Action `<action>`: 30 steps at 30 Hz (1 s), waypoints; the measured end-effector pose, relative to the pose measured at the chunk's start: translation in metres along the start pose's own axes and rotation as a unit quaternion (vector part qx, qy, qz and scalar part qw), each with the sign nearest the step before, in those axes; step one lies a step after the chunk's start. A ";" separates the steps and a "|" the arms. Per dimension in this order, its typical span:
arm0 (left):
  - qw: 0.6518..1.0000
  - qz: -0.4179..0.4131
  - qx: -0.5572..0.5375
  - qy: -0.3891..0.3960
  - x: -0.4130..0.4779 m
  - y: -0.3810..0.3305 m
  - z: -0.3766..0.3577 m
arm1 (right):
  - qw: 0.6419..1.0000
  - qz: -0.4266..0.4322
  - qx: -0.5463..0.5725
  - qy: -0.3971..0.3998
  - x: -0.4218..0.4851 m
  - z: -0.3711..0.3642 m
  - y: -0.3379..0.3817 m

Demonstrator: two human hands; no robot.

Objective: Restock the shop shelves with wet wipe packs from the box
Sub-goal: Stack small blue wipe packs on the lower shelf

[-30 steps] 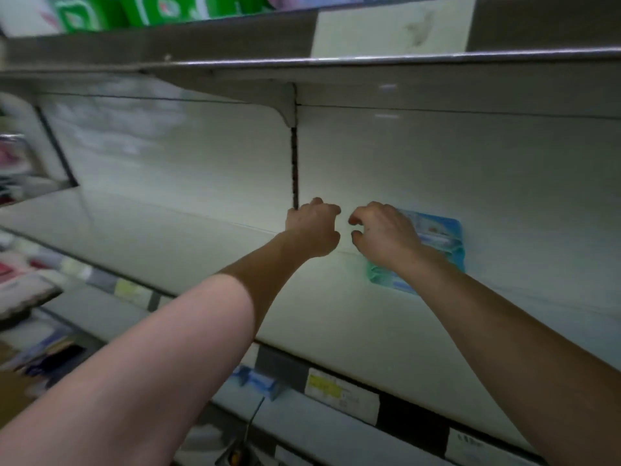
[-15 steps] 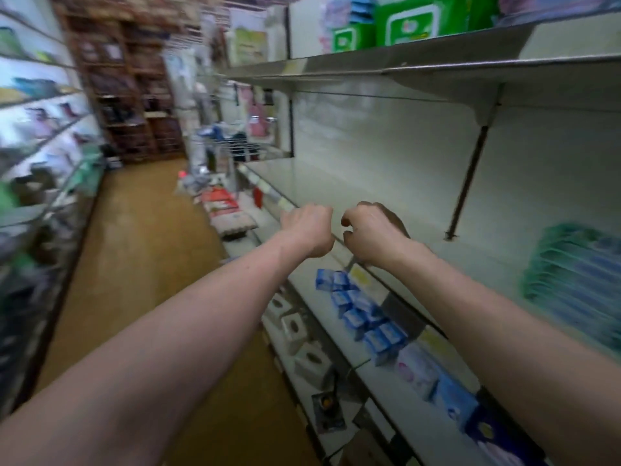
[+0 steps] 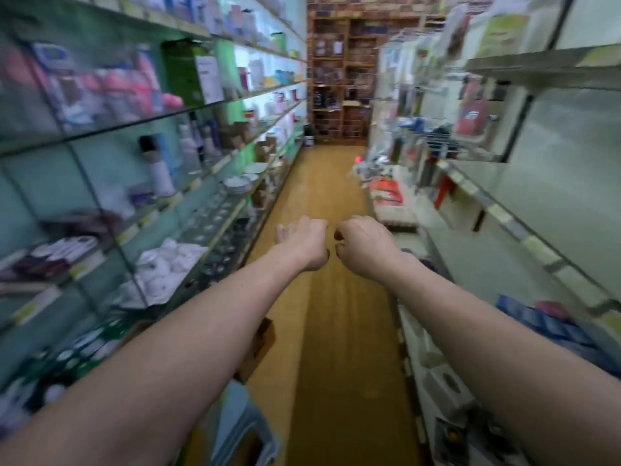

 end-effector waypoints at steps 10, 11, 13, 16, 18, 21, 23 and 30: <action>0.992 0.112 0.024 0.061 -0.006 0.223 -0.028 | 0.984 0.147 0.068 0.078 0.081 -0.080 0.185; 0.990 0.121 0.027 0.068 -0.005 0.240 -0.033 | 0.982 0.155 0.064 0.090 0.087 -0.088 0.200; 0.986 0.139 0.030 0.086 -0.005 0.272 -0.044 | 0.978 0.165 0.061 0.115 0.098 -0.106 0.227; 0.979 0.168 0.017 0.116 -0.006 0.314 -0.065 | 0.966 0.188 0.081 0.158 0.108 -0.136 0.261; 0.972 0.191 0.011 0.138 -0.010 0.339 -0.080 | 0.956 0.202 0.091 0.193 0.112 -0.159 0.279; 0.958 0.227 -0.013 0.174 -0.015 0.372 -0.104 | 0.947 0.210 0.093 0.224 0.120 -0.197 0.297; 0.950 0.249 -0.026 0.186 -0.019 0.391 -0.120 | 0.944 0.206 0.095 0.241 0.126 -0.219 0.304; 0.924 0.305 -0.044 0.226 -0.019 0.425 -0.175 | 0.922 0.221 0.103 0.302 0.146 -0.286 0.309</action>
Point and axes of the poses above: each hand's wrist, its own x-axis towards the middle knuckle, its own z-axis out of the back of the hand, y = z × x, the point moved 1 cm from there along x, towards the middle knuckle, and after that the axes turned 7 degrees about z, right-handed, at the moved point
